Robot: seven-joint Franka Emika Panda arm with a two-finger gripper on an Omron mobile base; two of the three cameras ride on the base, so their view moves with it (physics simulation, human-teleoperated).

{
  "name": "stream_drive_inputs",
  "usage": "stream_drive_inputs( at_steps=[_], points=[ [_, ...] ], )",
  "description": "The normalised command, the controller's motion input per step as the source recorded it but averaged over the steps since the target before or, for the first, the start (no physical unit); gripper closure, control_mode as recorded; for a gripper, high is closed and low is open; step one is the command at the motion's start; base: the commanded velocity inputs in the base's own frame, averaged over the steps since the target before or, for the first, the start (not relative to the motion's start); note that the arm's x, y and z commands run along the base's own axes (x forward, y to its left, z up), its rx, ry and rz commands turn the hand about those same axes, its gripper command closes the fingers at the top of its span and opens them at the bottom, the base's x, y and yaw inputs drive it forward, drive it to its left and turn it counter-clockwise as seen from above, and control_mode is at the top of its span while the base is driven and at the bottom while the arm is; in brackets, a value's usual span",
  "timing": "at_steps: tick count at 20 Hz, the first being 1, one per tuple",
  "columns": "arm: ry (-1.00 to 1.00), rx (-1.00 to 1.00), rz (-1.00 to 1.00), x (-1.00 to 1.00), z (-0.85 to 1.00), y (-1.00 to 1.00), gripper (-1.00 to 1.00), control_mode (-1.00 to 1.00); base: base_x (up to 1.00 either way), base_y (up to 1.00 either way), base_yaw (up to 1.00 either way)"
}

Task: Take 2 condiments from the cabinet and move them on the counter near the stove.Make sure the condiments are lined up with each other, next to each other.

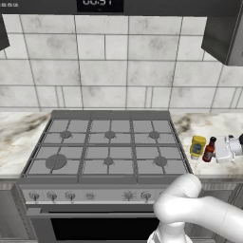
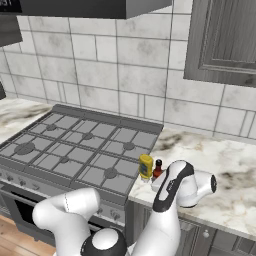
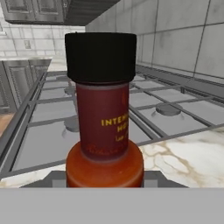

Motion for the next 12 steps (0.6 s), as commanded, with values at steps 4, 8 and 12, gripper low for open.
stream_drive_inputs(
  at_steps=[4,8,12],
  points=[
    [0.00,0.00,0.00,-0.06,0.00,0.09,1.00,-1.00,0.00,0.00,0.00],
    [0.00,0.00,0.00,-0.01,0.00,0.13,1.00,-1.00,0.00,0.00,0.00],
    [0.00,0.00,0.00,0.00,-0.03,0.02,1.00,-1.00,0.00,0.00,0.00]
  ],
)
